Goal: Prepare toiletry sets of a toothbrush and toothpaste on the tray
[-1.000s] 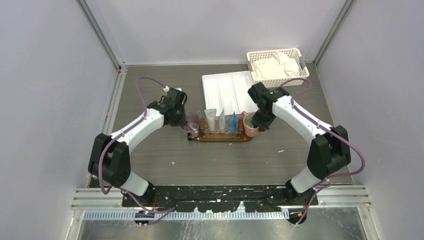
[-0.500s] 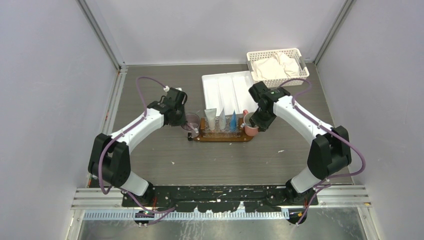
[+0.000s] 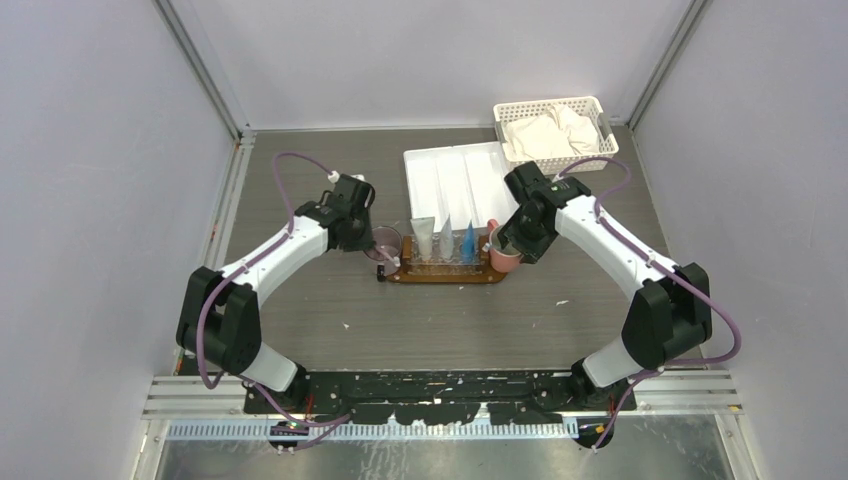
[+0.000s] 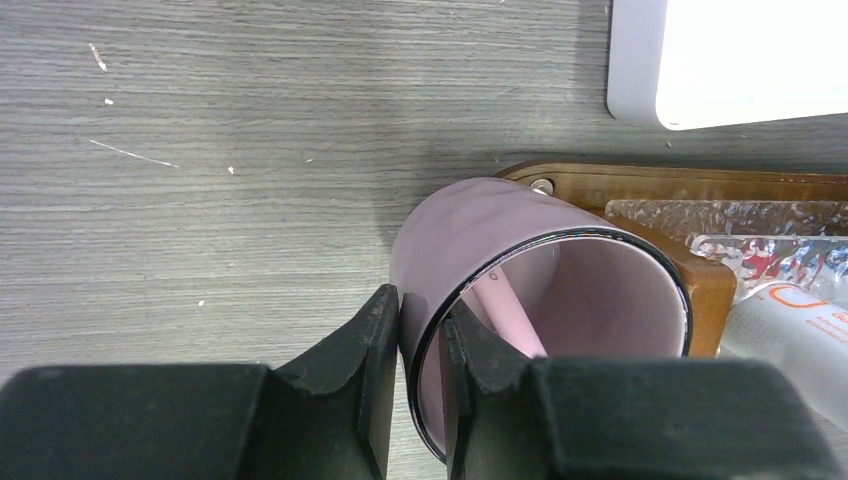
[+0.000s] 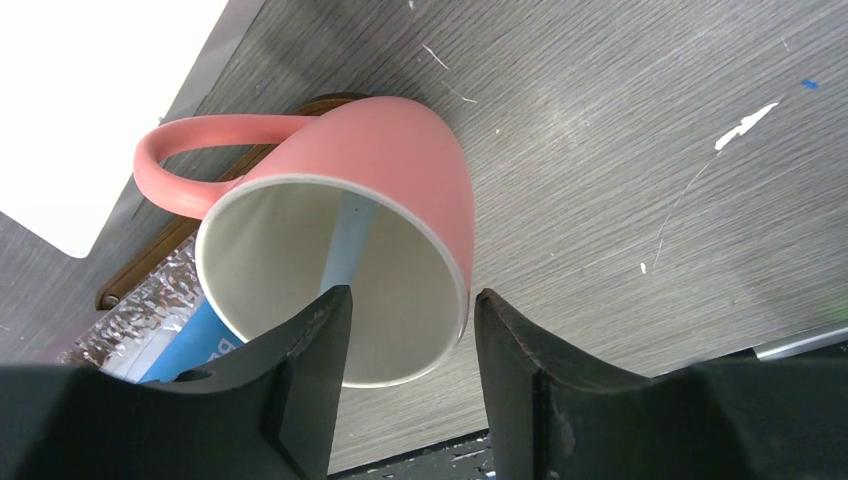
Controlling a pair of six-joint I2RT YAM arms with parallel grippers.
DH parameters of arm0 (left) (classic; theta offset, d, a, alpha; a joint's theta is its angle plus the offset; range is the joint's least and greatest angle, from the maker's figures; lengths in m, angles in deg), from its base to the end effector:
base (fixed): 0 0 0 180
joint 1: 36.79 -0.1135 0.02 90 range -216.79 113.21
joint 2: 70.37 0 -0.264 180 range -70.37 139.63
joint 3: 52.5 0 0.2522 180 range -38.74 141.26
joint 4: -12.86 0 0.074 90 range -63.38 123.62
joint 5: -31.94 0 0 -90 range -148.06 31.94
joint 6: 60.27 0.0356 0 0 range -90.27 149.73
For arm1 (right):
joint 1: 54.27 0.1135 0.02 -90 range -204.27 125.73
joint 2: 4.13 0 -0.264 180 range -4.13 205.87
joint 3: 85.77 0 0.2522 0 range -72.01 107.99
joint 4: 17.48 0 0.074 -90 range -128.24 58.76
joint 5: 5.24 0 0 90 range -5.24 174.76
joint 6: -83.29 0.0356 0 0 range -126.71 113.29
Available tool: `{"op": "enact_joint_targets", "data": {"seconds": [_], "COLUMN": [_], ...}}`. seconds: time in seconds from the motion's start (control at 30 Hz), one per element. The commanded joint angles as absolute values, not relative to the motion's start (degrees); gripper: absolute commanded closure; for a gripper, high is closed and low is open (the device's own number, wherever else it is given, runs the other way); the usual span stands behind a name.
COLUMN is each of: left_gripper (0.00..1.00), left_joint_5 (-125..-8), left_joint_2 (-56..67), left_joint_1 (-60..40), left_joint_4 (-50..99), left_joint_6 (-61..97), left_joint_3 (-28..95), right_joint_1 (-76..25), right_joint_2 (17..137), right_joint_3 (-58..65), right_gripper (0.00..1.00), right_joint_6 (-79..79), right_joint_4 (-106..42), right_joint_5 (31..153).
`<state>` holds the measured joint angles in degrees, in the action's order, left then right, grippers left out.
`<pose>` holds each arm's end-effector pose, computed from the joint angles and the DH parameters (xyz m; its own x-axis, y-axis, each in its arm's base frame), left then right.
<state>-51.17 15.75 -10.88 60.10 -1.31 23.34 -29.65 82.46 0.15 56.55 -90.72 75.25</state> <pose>0.2798 -0.1312 0.2396 -0.8439 -0.1591 -0.5123 -0.0692 0.9793 -0.1902 0.2631 0.1141 0.2692 -0.7228 0.6376 -0.2665 0.6139 0.7695 0.1761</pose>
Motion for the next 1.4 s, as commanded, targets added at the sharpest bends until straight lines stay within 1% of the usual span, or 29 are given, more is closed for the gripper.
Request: {"op": "enact_joint_targets", "data": {"seconds": [0.0, 0.43, 0.67, 0.8, 1.23, 1.37], "left_gripper": [0.77, 0.75, 0.7, 0.69, 0.67, 0.65], "left_joint_5": [-53.1, -52.3, -51.8, -51.5, -50.6, -50.3], "left_joint_2": [15.1, 14.1, 12.8, 12.4, 10.1, 9.0], "left_joint_1": [-10.2, -10.2, -10.2, -10.2, -10.2, -10.2], "left_joint_4": [58.5, 58.5, 58.5, 58.6, 59.2, 59.7], "left_joint_6": [-1.8, -1.9, -1.8, -1.8, -1.5, -1.5], "left_joint_3": [26.2, 25.4, 25.2, 24.8, 24.4, 24.5], "right_joint_1": [-30.4, -31.2, -31.5, -31.5, -32.0, -32.2], "right_joint_2": [79.5, 79.5, 78.9, 78.8, 76.9, 76.5], "right_joint_3": [0.0, -0.8, -0.9, -0.7, 1.8, 2.5], "right_gripper": [0.45, 0.45, 0.45, 0.45, 0.45, 0.45], "right_joint_6": [56.2, 55.7, 55.8, 55.8, 55.3, 55.2], "right_joint_4": [-89.7, -89.0, -89.0, -89.2, -91.0, -91.6], "right_joint_5": [75.4, 76.1, 76.0, 75.9, 74.4, 74.3]}}
